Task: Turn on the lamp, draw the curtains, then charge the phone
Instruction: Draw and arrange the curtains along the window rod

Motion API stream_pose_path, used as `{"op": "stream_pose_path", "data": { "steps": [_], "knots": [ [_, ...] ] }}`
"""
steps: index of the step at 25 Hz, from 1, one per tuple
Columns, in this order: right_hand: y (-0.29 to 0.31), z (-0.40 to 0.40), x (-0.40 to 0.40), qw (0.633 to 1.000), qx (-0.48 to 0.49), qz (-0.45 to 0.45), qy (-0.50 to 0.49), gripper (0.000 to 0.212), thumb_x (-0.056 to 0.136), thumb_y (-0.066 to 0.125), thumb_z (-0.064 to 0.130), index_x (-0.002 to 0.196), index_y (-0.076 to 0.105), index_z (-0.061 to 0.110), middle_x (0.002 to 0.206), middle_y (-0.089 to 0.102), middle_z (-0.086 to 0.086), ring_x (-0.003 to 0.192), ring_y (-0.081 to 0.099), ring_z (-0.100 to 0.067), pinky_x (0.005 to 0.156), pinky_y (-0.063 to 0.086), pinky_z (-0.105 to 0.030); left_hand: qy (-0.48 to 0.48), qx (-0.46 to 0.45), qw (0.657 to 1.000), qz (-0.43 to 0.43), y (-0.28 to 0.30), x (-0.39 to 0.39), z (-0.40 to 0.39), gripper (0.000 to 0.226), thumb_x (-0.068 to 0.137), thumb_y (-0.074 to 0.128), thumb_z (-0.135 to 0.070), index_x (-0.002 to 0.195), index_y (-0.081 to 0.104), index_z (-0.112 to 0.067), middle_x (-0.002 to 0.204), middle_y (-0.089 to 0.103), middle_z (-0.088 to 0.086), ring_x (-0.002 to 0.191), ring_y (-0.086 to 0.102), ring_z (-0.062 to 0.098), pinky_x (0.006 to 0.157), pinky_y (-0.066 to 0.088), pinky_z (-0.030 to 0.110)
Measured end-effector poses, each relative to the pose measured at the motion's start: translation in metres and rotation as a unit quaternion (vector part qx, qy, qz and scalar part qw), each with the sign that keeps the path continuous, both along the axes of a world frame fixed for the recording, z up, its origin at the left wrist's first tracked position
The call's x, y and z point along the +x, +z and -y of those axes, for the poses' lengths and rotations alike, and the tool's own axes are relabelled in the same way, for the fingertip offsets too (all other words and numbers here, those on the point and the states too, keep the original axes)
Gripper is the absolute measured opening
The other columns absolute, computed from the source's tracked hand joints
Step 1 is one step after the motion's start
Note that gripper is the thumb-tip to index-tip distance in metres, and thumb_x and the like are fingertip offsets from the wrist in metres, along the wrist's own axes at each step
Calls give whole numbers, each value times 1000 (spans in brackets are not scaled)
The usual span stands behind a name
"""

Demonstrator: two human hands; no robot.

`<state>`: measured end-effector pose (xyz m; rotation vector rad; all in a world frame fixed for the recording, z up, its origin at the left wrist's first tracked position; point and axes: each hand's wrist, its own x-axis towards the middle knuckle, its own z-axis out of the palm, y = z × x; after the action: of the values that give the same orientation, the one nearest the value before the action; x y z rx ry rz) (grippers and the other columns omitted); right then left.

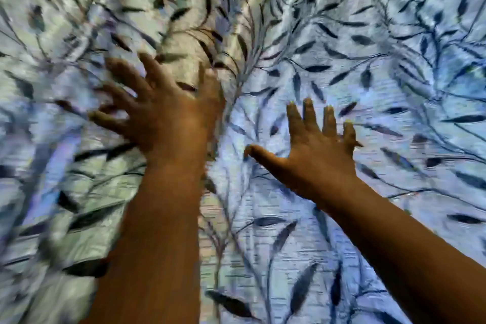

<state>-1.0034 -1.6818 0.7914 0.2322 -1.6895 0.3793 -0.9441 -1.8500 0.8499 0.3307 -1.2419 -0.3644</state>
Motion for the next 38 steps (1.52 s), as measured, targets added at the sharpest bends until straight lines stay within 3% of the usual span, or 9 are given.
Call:
{"op": "stream_pose_path", "data": {
  "steps": [5,11,16,21,25,30,34,38],
  "knots": [
    [3,33,0,1000,-9,-8,-14,110,59,6,96,149,-3,35,160,-10,4,146,-12,-28,113,-10,-55,-84,-27,987,132,-20,-45,30,104,77,30,-82,152,-5,-20,160,-11,12,145,-11,34,111,-2,62],
    [-7,62,-13,998,-39,-26,29,111,57,2,97,148,-8,35,160,-9,6,146,-14,-24,113,-7,-54,-70,-70,987,129,-26,-59,47,109,70,25,-89,152,-6,-24,160,-12,9,145,-1,36,111,9,57],
    [-13,102,-27,998,-38,-3,39,110,58,1,96,148,-14,33,159,-15,7,145,-17,-22,113,-12,-51,10,-80,989,121,-31,-70,80,110,69,19,-91,152,-8,-24,160,-11,8,145,-3,31,110,-3,54],
    [-29,142,-28,999,-35,4,1,108,60,1,94,148,-11,33,160,-8,6,146,-11,-22,113,-10,-51,-71,-133,978,147,-49,-80,119,103,75,26,-85,150,-14,-28,160,-14,9,146,-13,28,114,-5,48],
    [-59,182,-17,998,-34,14,-44,99,63,5,89,149,0,39,161,0,2,147,-2,-24,115,1,-53,-109,-203,962,146,-77,-82,153,97,80,31,-80,151,-13,-30,160,-12,9,146,-14,23,111,-12,41],
    [-96,217,-5,994,-48,54,-80,97,67,7,85,150,5,35,160,10,1,146,11,-26,115,12,-51,-122,-257,948,141,-103,-76,186,98,81,31,-77,153,-3,-19,160,-12,9,146,-15,23,108,-20,37],
    [-115,221,7,986,-46,137,-82,98,63,8,93,146,-10,44,161,-4,7,147,-1,-23,115,5,-49,-150,-266,938,163,-125,-70,205,97,83,25,-77,153,-6,-18,159,-19,6,144,-23,27,106,-27,39],
    [-136,211,22,971,-33,208,-115,114,52,7,99,148,-11,39,160,-9,9,147,-5,-24,116,6,-53,-181,-275,927,182,-161,-61,208,92,86,24,-73,152,-11,-20,156,-26,3,140,-31,26,107,-27,42]
  ]
}}
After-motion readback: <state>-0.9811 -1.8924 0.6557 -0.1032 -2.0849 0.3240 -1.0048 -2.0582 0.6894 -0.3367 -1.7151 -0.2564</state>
